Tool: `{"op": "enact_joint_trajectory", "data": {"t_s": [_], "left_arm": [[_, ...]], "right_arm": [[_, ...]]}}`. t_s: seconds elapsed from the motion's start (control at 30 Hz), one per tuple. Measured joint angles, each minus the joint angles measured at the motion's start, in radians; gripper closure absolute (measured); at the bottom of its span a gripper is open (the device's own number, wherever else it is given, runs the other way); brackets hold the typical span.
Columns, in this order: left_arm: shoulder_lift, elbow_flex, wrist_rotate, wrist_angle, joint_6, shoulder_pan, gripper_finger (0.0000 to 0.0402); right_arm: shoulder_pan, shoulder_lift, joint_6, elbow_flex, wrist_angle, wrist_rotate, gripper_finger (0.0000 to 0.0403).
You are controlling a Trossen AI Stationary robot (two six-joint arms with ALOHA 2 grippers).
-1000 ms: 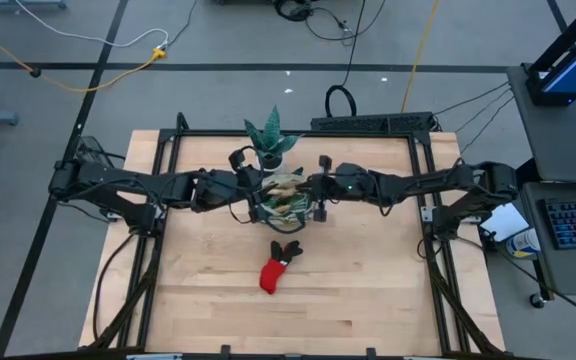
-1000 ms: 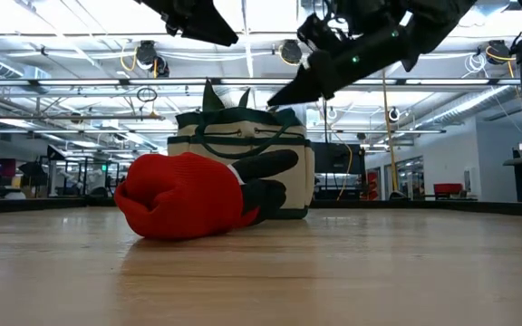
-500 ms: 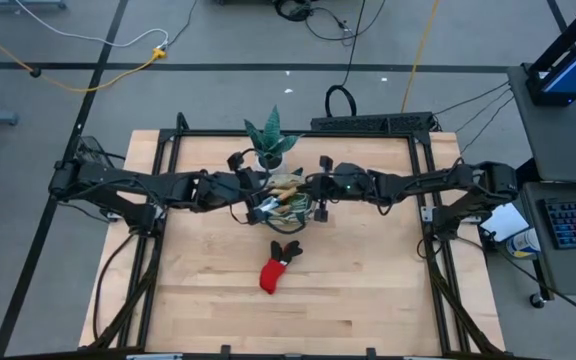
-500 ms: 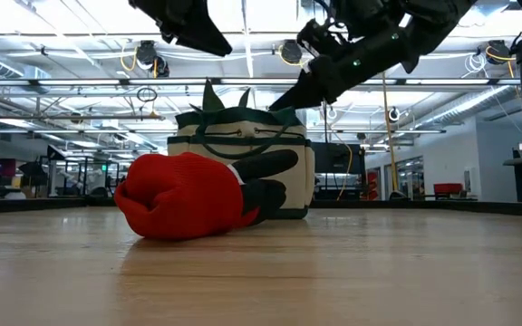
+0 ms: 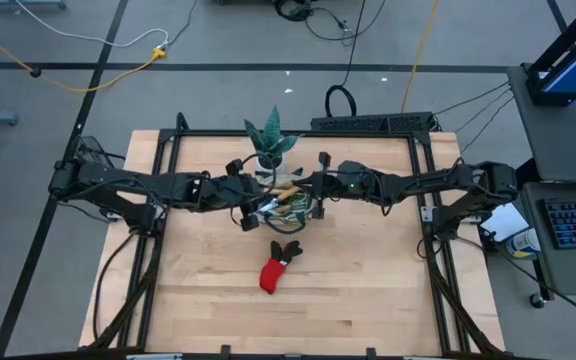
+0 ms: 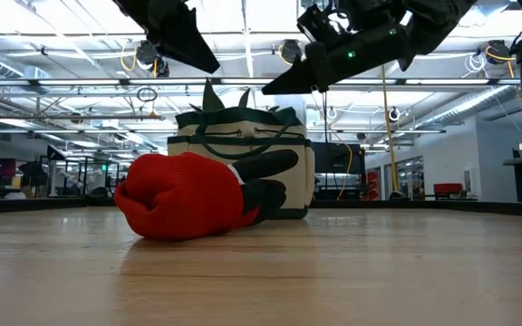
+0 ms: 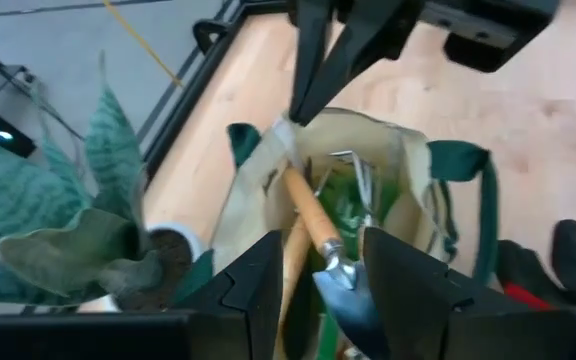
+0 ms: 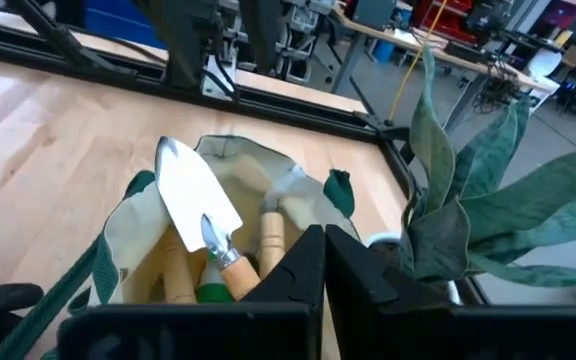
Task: Pick & Place Garden tools in Gardening bag
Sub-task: Put the brown trowel into the gardening bag
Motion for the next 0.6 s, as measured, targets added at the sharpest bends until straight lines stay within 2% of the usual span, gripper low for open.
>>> {"op": "enact_joint_trajectory", "data": {"t_s": [0.13,0.33,0.5,0.6], "left_arm": [[0.000,0.000,0.016,0.001,-0.010,-0.001,0.0254],[0.000,0.000,0.049,-0.006,0.010,0.000,0.0254],[0.000,0.000,0.124,-0.006,0.074,-0.004,0.0254],[0.000,0.000,0.170,-0.020,0.128,-0.012,0.0254]], "right_arm": [[0.000,0.000,-0.020,0.000,0.002,-0.020,0.0399],[0.010,0.000,-0.097,0.000,0.123,-0.161,0.0375],[0.013,0.000,-0.142,0.000,0.285,-0.128,0.0348],[0.006,-0.002,-0.130,0.000,0.284,-0.151,0.0347]]}}
